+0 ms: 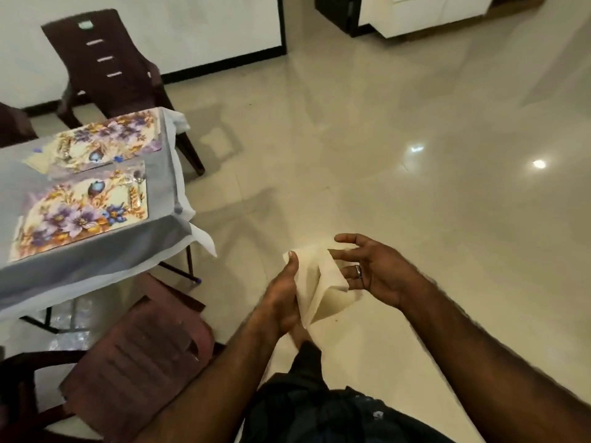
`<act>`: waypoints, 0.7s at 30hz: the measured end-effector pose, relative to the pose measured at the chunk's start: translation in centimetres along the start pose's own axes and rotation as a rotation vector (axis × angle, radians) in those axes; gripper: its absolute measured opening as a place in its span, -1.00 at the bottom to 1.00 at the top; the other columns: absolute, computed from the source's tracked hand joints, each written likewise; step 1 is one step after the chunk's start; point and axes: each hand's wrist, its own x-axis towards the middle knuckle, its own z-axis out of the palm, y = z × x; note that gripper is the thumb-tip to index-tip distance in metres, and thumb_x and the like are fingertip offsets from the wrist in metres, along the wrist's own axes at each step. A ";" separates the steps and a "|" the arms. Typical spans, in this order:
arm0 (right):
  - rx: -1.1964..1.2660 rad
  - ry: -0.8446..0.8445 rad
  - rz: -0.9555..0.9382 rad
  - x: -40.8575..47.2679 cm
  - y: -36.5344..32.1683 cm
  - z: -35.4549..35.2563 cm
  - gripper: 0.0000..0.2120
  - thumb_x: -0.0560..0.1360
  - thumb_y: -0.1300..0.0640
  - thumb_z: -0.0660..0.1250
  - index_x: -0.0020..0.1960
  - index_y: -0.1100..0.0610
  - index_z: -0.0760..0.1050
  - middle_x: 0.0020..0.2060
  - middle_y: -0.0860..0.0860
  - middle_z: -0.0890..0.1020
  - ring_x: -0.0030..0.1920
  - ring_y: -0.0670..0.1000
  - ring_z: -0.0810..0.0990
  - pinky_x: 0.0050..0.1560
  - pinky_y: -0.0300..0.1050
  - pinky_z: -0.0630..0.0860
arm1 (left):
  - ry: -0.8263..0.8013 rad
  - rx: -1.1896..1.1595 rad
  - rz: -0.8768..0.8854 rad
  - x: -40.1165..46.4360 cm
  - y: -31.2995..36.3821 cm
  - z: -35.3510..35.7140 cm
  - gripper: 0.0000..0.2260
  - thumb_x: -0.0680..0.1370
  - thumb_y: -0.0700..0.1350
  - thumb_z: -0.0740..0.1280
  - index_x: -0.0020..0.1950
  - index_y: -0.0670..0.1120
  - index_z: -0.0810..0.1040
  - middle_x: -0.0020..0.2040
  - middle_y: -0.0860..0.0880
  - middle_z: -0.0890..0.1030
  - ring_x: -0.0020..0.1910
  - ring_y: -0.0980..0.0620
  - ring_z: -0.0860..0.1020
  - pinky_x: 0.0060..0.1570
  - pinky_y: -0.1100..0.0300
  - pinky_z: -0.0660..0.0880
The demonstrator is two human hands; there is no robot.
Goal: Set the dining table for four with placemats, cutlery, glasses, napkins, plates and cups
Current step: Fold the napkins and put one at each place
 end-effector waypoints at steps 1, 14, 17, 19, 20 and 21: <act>-0.033 -0.027 0.007 2.3 -1.4 0.6 -0.66 0.64 0.33 0.23 0.38 0.12 0.51 0.24 0.13 0.70 -0.30 0.02 0.61 -0.28 0.00 0.66 | -0.028 -0.030 -0.010 1.6 2.0 -0.3 -0.33 0.65 0.42 -0.01 0.38 -0.03 0.59 0.26 -0.21 0.69 0.25 -0.25 0.65 0.24 -0.17 0.55; -0.343 -0.320 -0.016 25.4 -17.6 12.7 -0.56 0.57 0.37 0.39 0.40 0.10 0.48 0.29 0.04 0.67 0.19 0.14 0.70 -0.13 -0.12 0.60 | 0.021 -0.295 0.106 11.9 22.9 -6.4 -0.24 0.64 0.44 0.02 0.50 -0.11 0.54 0.43 -0.26 0.56 0.44 -0.27 0.52 0.56 -0.22 0.29; -0.318 -0.440 0.082 31.6 -19.9 17.1 -0.58 0.57 0.43 0.30 0.38 0.15 0.50 0.33 0.08 0.63 0.27 0.21 0.68 -0.01 -0.08 0.62 | 0.091 -0.368 0.184 13.7 25.6 -7.9 -0.23 0.63 0.45 -0.01 0.51 -0.09 0.53 0.44 -0.27 0.55 0.46 -0.28 0.50 0.55 -0.26 0.29; -0.460 -0.466 0.038 35.6 -20.8 20.1 -0.60 0.56 0.46 0.30 0.30 0.14 0.56 0.31 0.10 0.62 0.27 0.15 0.68 0.23 0.03 0.58 | 0.119 -0.472 0.225 14.7 27.3 -9.0 -0.21 0.61 0.48 0.00 0.49 -0.08 0.55 0.45 -0.27 0.54 0.46 -0.28 0.50 0.53 -0.26 0.33; -0.542 -0.480 -0.012 37.3 -21.1 21.4 -0.62 0.56 0.48 0.29 0.26 0.13 0.58 0.28 0.11 0.64 0.27 0.12 0.67 0.26 0.04 0.57 | 0.124 -0.527 0.254 14.9 28.2 -9.4 -0.20 0.60 0.49 0.02 0.50 -0.07 0.55 0.46 -0.27 0.54 0.46 -0.29 0.49 0.51 -0.25 0.36; -0.612 -0.500 -0.068 38.8 -21.5 22.6 -0.63 0.56 0.47 0.28 0.23 0.12 0.60 0.24 0.11 0.67 0.28 0.09 0.67 0.24 0.03 0.57 | 0.136 -0.571 0.283 15.2 29.0 -10.0 -0.18 0.58 0.51 0.03 0.50 -0.08 0.54 0.46 -0.28 0.53 0.46 -0.30 0.49 0.48 -0.25 0.39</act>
